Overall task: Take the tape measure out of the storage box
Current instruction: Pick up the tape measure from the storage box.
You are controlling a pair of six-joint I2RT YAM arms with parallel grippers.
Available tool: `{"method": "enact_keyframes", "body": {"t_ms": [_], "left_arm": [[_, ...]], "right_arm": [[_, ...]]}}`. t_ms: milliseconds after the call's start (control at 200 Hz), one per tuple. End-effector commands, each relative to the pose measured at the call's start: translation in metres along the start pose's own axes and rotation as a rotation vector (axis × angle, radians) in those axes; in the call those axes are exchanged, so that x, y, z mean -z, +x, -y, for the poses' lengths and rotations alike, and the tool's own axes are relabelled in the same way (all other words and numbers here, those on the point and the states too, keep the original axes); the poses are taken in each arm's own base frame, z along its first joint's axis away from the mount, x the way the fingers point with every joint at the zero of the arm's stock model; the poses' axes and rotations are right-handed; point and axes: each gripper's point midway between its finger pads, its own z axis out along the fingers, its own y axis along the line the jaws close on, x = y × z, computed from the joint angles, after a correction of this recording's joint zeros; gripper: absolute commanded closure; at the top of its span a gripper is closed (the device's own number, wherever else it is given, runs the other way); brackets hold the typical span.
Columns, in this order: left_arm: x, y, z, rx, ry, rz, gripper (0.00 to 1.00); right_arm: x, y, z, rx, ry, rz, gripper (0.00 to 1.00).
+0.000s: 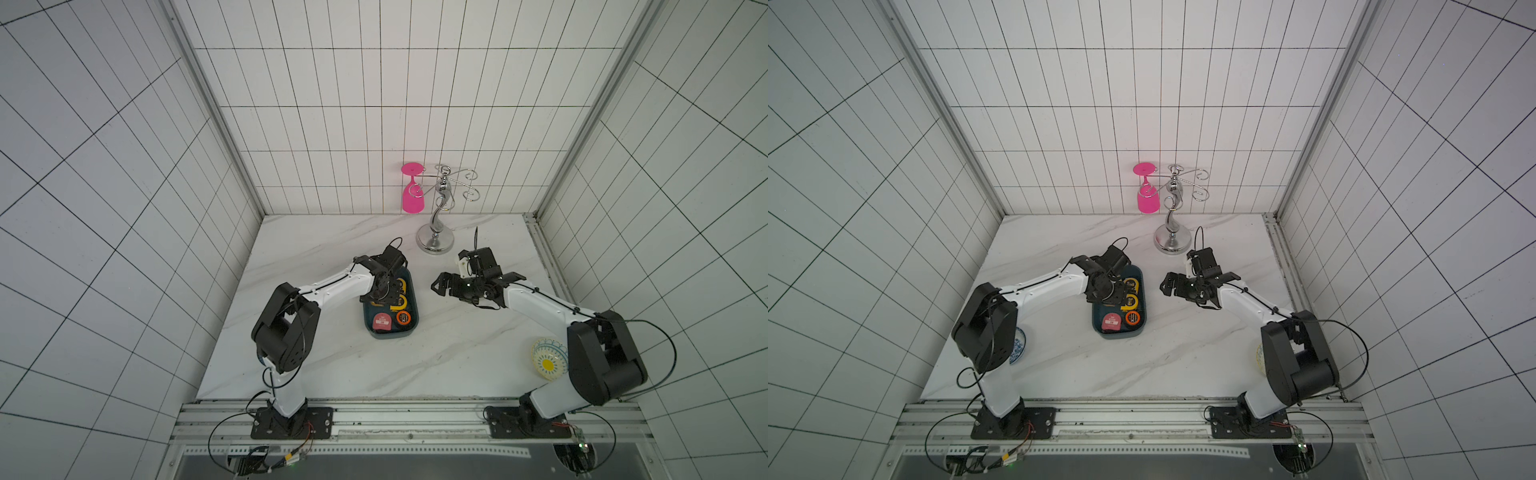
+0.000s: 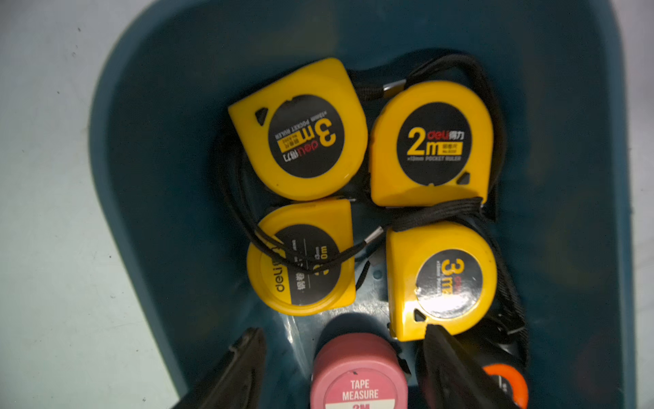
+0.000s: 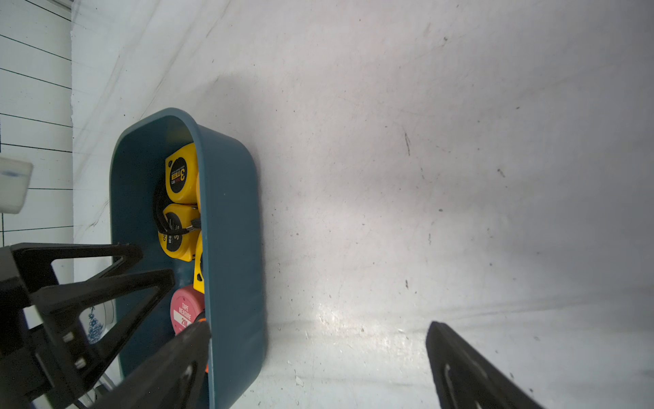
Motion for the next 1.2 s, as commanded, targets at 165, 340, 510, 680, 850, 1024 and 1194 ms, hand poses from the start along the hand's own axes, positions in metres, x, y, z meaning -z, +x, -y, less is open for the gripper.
{"method": "enact_keyframes", "body": {"t_ms": [165,340,510,680,850,1024,1194], "left_arm": [[-0.004,-0.009,-0.006,0.025,-0.072,0.022,0.32],[-0.007,-0.01,-0.012,0.036,-0.106,0.025,0.35],[-0.014,-0.009,-0.015,0.032,-0.14,0.01,0.36],[-0.019,-0.01,-0.017,0.034,-0.156,0.013,0.36],[-0.027,-0.01,-0.017,0.029,-0.169,0.004,0.36],[-0.032,-0.012,-0.021,0.027,-0.197,0.008,0.36],[-0.035,-0.013,-0.02,0.021,-0.194,0.01,0.35]], "right_arm": [[0.0,0.006,0.01,-0.016,0.002,-0.013,0.01],[-0.001,0.004,0.011,-0.019,-0.001,-0.016,0.0],[-0.003,0.003,0.012,-0.025,-0.004,-0.019,0.0],[-0.004,0.004,0.014,-0.03,-0.005,-0.022,0.0],[-0.004,0.005,0.017,-0.038,-0.003,-0.024,0.0],[-0.004,0.006,0.018,-0.042,-0.004,-0.024,0.0],[-0.006,0.006,0.02,-0.048,-0.002,-0.027,0.0]]}}
